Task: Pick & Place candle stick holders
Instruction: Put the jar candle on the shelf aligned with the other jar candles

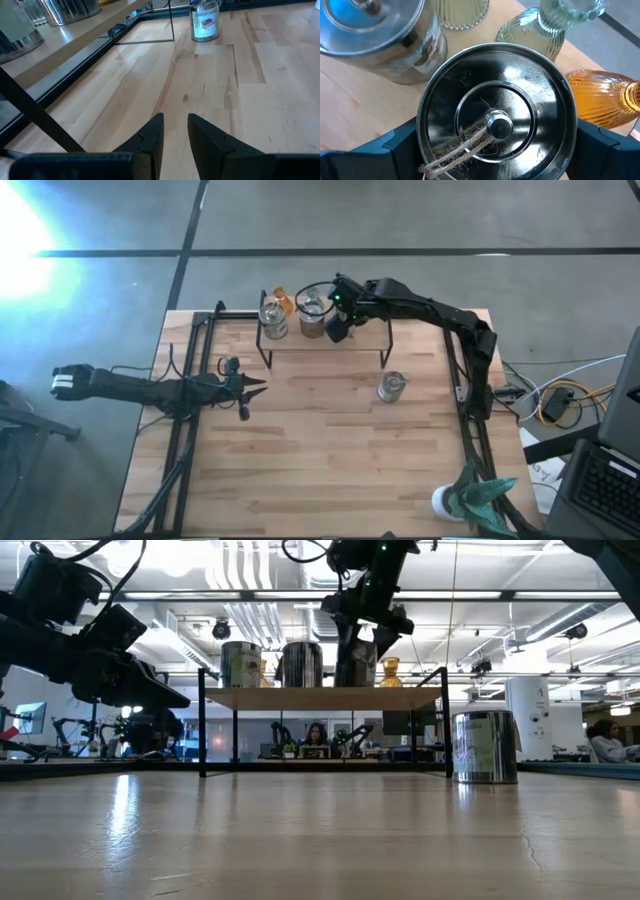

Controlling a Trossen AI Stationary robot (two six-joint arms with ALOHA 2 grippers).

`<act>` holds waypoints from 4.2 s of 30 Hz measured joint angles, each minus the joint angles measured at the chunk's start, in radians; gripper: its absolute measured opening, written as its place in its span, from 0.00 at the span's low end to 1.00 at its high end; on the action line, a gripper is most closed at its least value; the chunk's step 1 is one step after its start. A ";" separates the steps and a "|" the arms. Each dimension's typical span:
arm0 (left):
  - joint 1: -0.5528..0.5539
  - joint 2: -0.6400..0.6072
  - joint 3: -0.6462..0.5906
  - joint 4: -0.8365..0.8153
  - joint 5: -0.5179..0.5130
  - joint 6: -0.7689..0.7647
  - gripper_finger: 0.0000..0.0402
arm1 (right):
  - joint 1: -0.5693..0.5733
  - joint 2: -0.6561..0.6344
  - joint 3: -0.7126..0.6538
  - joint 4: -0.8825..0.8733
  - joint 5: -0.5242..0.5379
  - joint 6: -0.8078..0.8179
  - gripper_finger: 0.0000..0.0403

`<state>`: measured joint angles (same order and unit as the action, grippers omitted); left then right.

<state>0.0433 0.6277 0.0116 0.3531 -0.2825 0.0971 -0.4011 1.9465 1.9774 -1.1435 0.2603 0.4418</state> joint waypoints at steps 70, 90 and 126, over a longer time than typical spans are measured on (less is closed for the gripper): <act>0.000 0.000 0.000 0.000 0.000 0.000 0.23 | 0.033 -0.010 0.185 -0.084 0.114 -0.076 0.99; 0.000 0.001 0.000 -0.006 0.000 0.000 0.23 | 0.483 -0.285 0.097 -0.430 0.632 0.478 0.99; 0.000 0.002 0.000 -0.017 0.000 0.000 0.23 | 0.189 -0.616 -0.894 0.076 -0.203 0.272 0.99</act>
<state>0.0433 0.6292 0.0113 0.3363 -0.2825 0.0975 -0.2124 1.3309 1.0837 -1.0672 0.0577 0.7136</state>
